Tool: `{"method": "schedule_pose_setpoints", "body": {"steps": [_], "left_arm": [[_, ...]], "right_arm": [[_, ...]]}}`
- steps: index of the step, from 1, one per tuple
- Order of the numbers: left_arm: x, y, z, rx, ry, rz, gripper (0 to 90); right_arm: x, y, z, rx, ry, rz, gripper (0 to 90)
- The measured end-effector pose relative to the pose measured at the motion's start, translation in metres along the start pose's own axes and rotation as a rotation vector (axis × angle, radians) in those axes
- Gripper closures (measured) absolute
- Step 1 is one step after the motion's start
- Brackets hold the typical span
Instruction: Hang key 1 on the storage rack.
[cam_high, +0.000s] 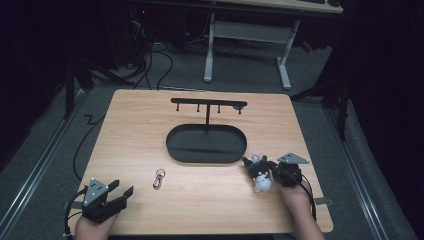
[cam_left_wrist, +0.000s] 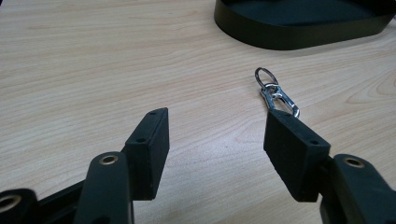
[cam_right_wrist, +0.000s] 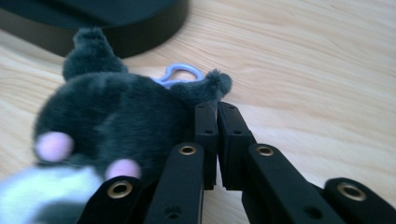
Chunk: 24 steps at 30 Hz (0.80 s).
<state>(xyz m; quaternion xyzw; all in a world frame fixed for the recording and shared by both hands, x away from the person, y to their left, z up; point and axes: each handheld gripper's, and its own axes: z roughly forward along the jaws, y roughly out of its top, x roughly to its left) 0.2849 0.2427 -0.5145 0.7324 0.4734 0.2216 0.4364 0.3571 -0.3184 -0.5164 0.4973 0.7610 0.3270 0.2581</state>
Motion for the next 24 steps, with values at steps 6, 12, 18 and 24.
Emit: {"method": "schedule_pose_setpoints", "body": {"steps": [6, 12, 18, 24], "left_arm": [[-0.002, 0.003, 0.001, -0.005, 0.008, 0.021, 41.6], [-0.002, 0.012, 0.01, -0.016, -0.006, 0.01, 40.9], [0.0, 0.015, 0.025, 0.056, -0.012, 0.052, 38.7], [0.001, 0.018, 0.026, 0.021, -0.027, 0.049, 37.0]], "right_arm": [[0.005, 0.003, -0.005, -0.029, -0.027, -0.029, 86.3], [0.001, -0.008, -0.02, -0.052, -0.063, 0.007, 81.8], [-0.002, -0.022, -0.042, -0.055, -0.084, 0.093, 79.1], [0.001, -0.03, -0.052, -0.028, -0.079, 0.115, 71.8]]}}
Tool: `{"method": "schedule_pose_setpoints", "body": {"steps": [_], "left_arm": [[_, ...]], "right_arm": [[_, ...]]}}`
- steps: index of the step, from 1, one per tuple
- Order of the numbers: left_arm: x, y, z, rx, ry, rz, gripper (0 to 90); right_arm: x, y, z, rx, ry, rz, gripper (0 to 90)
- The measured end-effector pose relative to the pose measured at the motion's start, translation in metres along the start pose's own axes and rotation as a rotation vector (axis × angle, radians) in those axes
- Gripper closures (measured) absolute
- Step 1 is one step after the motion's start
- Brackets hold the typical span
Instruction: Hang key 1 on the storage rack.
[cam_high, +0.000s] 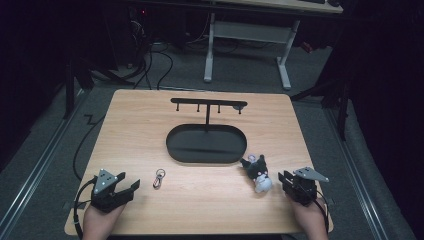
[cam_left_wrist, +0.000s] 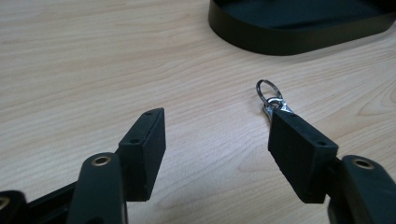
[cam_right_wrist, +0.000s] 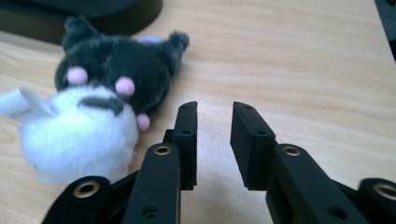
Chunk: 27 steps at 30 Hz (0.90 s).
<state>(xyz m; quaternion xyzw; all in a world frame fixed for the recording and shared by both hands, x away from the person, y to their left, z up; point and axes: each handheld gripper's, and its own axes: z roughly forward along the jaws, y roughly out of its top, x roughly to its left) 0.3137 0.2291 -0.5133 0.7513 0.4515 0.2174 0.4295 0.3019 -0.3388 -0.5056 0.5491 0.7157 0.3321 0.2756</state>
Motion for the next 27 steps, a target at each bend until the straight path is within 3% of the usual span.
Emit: {"method": "schedule_pose_setpoints", "body": {"steps": [2, 5, 8, 9, 11, 12, 14, 16, 25, 27], "left_arm": [[0.001, 0.001, 0.0, -0.013, -0.01, 0.015, 36.8], [0.002, 0.001, 0.001, -0.047, -0.039, -0.02, 36.8], [0.001, 0.002, 0.002, -0.045, -0.048, 0.013, 36.3], [0.002, 0.002, 0.003, -0.045, -0.058, 0.012, 36.3], [0.003, 0.0, 0.004, -0.048, -0.101, -0.03, 36.3], [0.003, 0.0, 0.004, -0.046, -0.111, -0.034, 36.3], [0.001, 0.0, 0.004, -0.041, -0.108, -0.02, 35.9], [-0.001, 0.001, 0.003, -0.045, -0.118, -0.024, 35.9], [-0.007, 0.0, 0.004, -0.046, -0.133, 0.001, 35.9], [-0.005, 0.0, 0.004, -0.044, -0.132, -0.005, 35.9]], "right_arm": [[0.002, -0.001, 0.0, 0.024, -0.003, 0.018, 70.2], [0.004, 0.001, 0.001, 0.063, 0.006, 0.048, 69.8], [0.009, 0.003, 0.0, 0.112, -0.007, 0.043, 69.3], [0.01, 0.003, -0.001, 0.134, -0.019, 0.056, 69.2], [0.011, 0.003, -0.002, 0.145, -0.029, 0.057, 69.0], [0.012, 0.003, -0.003, 0.157, -0.05, 0.044, 68.6], [0.009, 0.004, -0.004, 0.175, -0.055, 0.08, 68.3], [0.008, 0.004, -0.005, 0.186, -0.058, 0.086, 68.0], [0.004, 0.016, -0.007, 0.291, -0.034, 0.045, 63.2], [0.004, 0.021, -0.007, 0.332, -0.022, 0.009, 61.7]]}}
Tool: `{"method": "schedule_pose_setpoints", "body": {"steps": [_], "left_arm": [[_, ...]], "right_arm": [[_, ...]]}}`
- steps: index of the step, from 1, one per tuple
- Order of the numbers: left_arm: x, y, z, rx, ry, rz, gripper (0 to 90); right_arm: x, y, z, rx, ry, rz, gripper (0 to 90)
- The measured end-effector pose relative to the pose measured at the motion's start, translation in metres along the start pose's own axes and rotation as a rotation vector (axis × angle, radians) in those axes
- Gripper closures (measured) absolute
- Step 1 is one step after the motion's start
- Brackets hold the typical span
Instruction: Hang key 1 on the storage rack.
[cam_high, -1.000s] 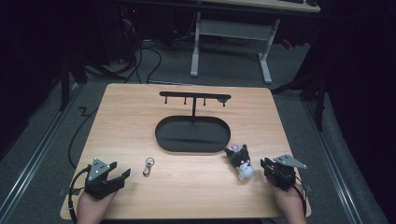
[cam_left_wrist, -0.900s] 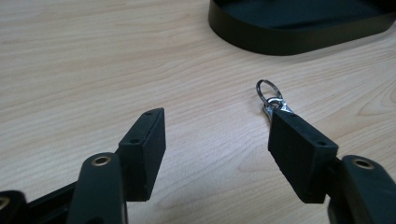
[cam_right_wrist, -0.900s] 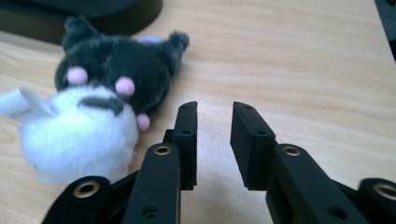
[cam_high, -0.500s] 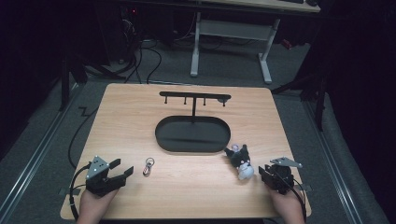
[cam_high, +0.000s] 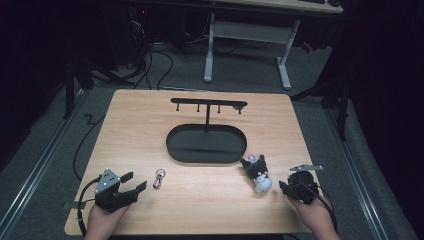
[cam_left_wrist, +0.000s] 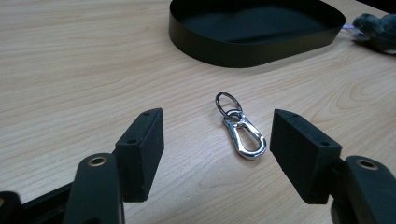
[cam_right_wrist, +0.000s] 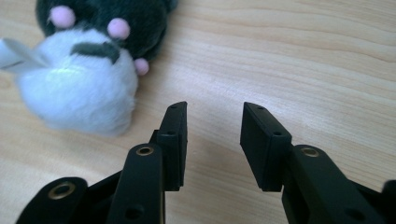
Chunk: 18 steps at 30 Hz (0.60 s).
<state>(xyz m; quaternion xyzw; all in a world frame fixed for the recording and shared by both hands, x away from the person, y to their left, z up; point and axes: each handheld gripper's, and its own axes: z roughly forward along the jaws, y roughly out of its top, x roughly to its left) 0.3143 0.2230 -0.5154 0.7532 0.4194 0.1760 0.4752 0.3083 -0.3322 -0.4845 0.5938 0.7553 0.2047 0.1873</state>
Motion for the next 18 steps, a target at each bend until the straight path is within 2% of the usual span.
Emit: {"method": "schedule_pose_setpoints", "body": {"steps": [2, 3, 4, 11, 12, 13, 16, 17, 18], "left_arm": [[0.001, -0.001, 0.0, 0.0, 0.002, -0.009, 35.9], [0.002, -0.001, -0.001, 0.0, 0.0, -0.006, 35.9], [0.002, -0.001, -0.001, 0.001, 0.001, -0.003, 35.9], [0.001, -0.001, -0.001, -0.001, -0.003, 0.001, 36.0], [0.001, -0.001, -0.002, -0.001, -0.005, 0.0, 36.0], [0.001, -0.001, -0.001, -0.002, -0.006, -0.002, 36.0], [0.002, -0.001, -0.002, -0.001, -0.007, -0.001, 36.1], [0.002, -0.001, -0.002, -0.002, -0.007, 0.0, 36.1], [0.002, -0.001, -0.003, -0.002, -0.008, 0.0, 36.1]], "right_arm": [[0.0, 0.002, 0.0, 0.014, 0.004, -0.012, 61.5], [0.001, 0.005, -0.001, 0.052, 0.006, -0.039, 61.3], [0.002, 0.005, -0.001, 0.065, 0.006, -0.05, 61.0], [0.007, 0.014, -0.003, 0.168, 0.028, -0.1, 59.0], [0.007, 0.014, -0.003, 0.168, 0.028, -0.1, 59.0], [0.009, 0.017, -0.003, 0.192, 0.034, -0.123, 58.5], [0.011, 0.019, -0.003, 0.218, 0.047, -0.131, 57.8], [0.013, 0.021, -0.003, 0.256, 0.046, -0.15, 56.7], [0.013, 0.021, -0.003, 0.256, 0.046, -0.15, 56.7]]}}
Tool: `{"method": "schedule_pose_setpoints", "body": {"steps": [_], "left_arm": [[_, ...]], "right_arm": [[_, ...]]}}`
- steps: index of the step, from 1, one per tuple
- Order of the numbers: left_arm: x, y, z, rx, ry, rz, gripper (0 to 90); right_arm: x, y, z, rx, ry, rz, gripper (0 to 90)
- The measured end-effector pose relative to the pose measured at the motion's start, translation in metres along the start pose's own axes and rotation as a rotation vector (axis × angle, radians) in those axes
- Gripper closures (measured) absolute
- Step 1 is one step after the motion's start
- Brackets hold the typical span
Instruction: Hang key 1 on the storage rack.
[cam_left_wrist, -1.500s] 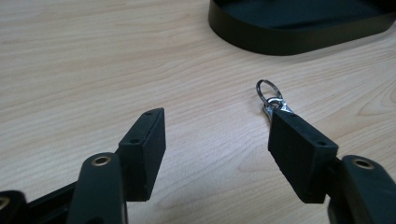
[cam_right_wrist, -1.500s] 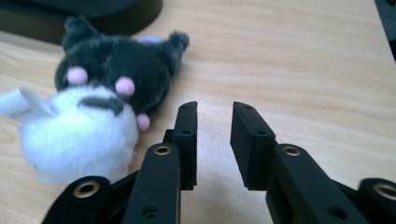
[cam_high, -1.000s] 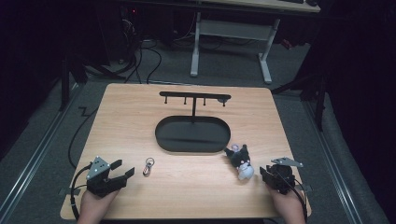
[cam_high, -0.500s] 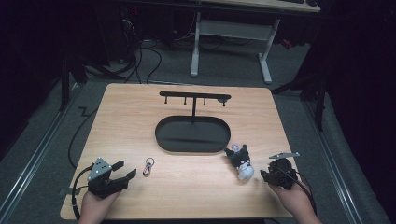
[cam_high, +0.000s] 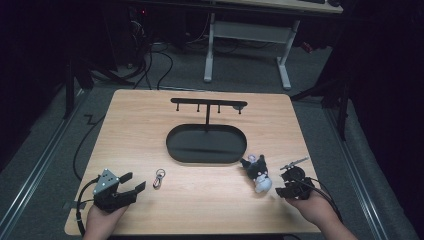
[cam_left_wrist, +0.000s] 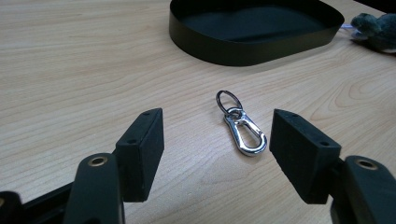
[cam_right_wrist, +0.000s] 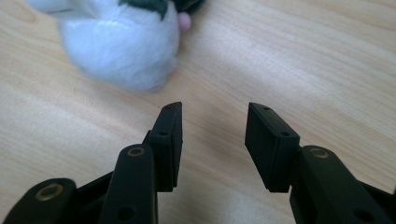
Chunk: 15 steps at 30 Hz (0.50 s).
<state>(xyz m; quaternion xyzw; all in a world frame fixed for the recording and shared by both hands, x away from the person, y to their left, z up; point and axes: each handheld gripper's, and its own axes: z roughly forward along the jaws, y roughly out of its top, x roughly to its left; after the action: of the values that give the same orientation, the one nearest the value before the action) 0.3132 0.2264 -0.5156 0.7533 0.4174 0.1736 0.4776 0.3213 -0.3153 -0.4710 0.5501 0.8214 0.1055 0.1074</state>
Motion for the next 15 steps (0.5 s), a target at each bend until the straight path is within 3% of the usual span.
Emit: {"method": "schedule_pose_setpoints", "body": {"steps": [8, 15], "left_arm": [[0.002, -0.001, -0.001, -0.002, 0.0, -0.002, 36.1], [0.002, -0.001, -0.002, -0.001, -0.006, 0.003, 36.1]], "right_arm": [[0.01, 0.01, -0.007, 0.121, 0.032, -0.037, 43.8], [0.018, 0.02, -0.016, 0.127, 0.088, -0.016, 26.2]]}}
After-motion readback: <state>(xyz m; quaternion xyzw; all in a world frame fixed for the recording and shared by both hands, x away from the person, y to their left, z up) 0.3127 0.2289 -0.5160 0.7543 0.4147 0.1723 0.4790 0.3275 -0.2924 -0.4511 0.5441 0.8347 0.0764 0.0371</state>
